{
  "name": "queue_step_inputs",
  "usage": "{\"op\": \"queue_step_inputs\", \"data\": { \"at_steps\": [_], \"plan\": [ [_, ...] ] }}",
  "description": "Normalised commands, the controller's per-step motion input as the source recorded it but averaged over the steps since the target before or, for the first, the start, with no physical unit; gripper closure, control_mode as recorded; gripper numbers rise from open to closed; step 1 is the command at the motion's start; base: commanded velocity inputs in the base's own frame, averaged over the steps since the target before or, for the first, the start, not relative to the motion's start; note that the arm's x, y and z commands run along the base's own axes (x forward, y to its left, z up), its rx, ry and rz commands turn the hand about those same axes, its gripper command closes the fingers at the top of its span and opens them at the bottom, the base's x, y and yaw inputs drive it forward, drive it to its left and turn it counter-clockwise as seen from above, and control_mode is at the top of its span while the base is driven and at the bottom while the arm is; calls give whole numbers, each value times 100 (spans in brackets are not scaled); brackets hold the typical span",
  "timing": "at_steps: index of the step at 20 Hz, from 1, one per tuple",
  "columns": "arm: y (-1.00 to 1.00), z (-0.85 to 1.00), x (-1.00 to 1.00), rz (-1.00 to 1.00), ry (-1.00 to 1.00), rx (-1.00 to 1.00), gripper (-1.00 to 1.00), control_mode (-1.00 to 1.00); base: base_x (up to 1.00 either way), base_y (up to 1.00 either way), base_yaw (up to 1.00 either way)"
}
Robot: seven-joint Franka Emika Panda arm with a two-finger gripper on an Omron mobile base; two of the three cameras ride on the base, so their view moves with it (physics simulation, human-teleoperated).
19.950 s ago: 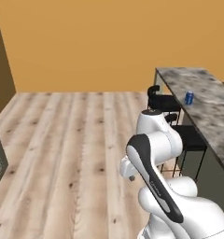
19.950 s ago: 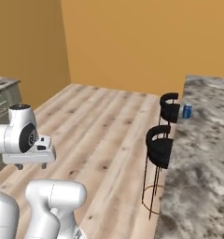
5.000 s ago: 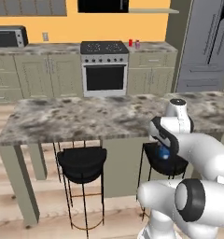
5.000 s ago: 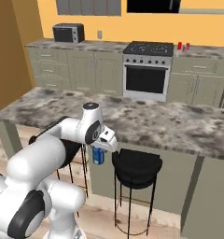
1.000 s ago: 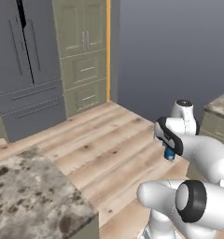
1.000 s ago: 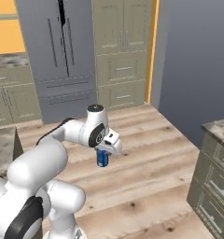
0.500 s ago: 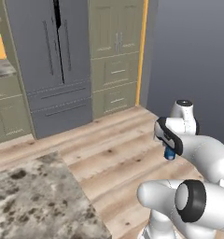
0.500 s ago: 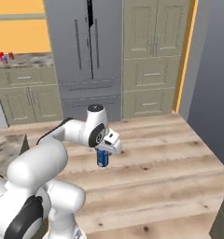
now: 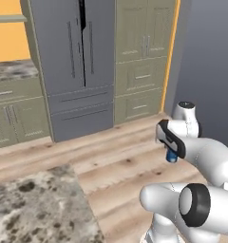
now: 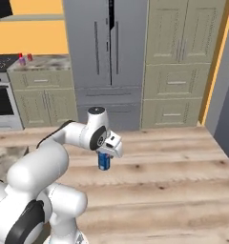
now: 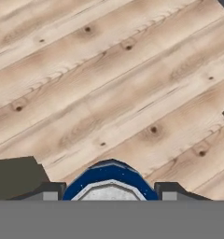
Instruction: Four empty soda cans are scattered around the kitchen. Gather all the cans and cluster them next to the stove for recycling.
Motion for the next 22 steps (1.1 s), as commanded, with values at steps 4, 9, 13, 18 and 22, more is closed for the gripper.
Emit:
{"op": "queue_step_inputs", "data": {
  "at_steps": [4,9,13,18,22],
  "plan": [
    [0,0,0,0,0,0,100,100,68,-21,13],
    [0,0,0,0,0,0,100,100,67,-20,14],
    [0,0,0,0,0,0,100,100,68,-18,16],
    [0,0,0,0,0,0,100,100,69,-16,18],
    [0,0,0,0,0,0,100,100,71,-14,19]
  ]
}}
